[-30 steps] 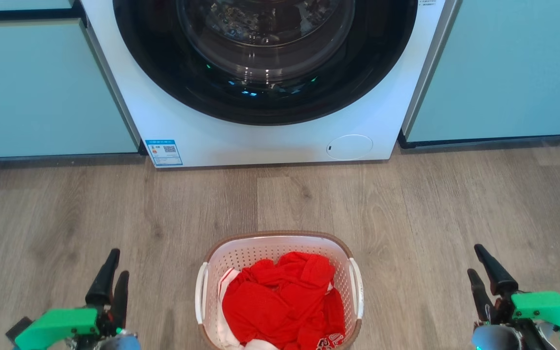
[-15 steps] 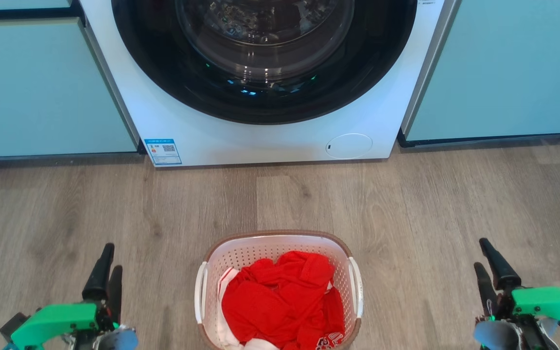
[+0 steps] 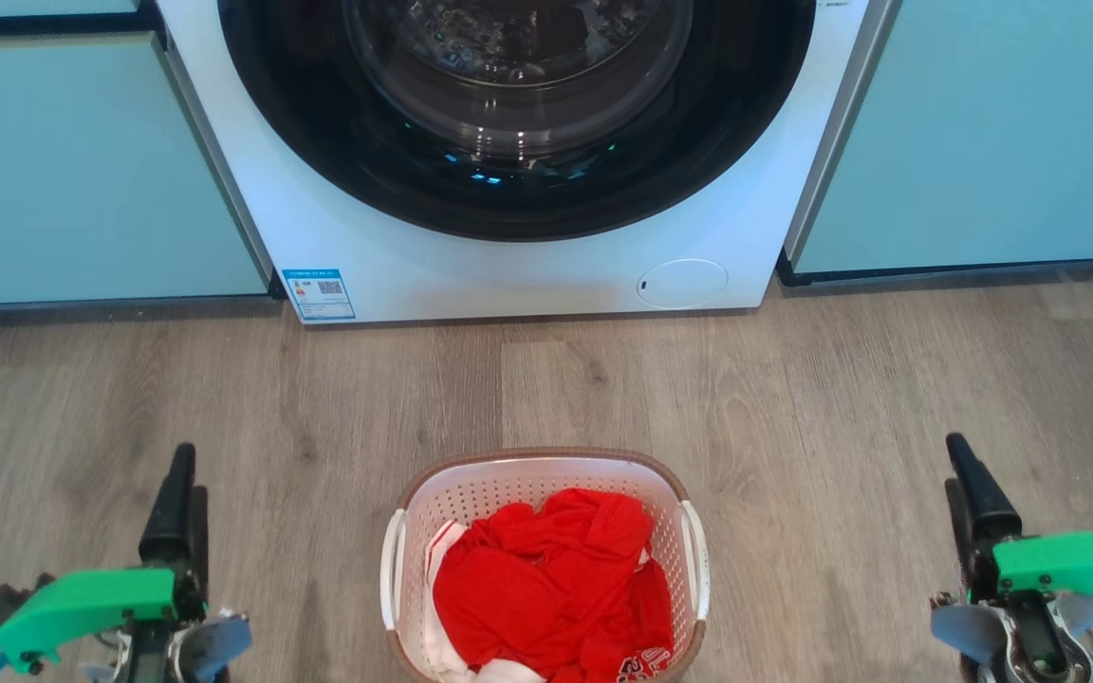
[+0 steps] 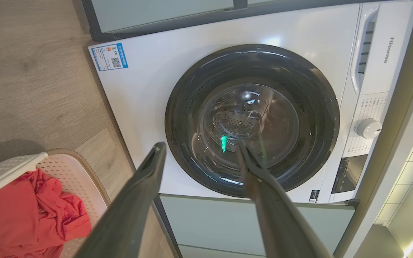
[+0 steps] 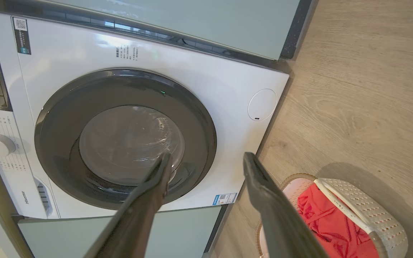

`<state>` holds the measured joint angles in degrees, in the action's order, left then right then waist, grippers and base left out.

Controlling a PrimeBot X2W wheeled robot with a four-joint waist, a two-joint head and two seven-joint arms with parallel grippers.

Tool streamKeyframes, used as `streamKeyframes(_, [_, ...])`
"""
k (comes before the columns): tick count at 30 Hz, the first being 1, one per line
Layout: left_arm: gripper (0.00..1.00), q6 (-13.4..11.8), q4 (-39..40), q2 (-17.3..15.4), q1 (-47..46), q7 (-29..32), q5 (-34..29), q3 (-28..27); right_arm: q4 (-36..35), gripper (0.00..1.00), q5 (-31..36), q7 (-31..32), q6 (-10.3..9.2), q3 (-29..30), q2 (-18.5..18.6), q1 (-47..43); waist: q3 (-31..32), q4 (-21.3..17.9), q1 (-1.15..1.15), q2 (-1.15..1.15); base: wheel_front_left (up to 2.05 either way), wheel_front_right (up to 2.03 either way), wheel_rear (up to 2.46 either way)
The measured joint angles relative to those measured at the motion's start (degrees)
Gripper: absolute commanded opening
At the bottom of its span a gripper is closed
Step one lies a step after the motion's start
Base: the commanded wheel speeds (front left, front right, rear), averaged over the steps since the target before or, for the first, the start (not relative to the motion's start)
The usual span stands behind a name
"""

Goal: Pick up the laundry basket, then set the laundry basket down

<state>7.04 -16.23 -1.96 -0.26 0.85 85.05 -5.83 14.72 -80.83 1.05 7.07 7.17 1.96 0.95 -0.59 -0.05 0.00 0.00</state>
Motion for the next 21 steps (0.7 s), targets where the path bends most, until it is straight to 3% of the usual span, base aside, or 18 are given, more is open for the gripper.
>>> streamKeyframes(21, [1.0,-0.04,6.87,0.02,-1.38,-3.43,-12.63,-2.15,-9.78,1.0,21.28,-3.39,0.0,-2.94,0.02,2.28,-0.44,0.5,0.0,0.0,0.0,0.0,0.0])
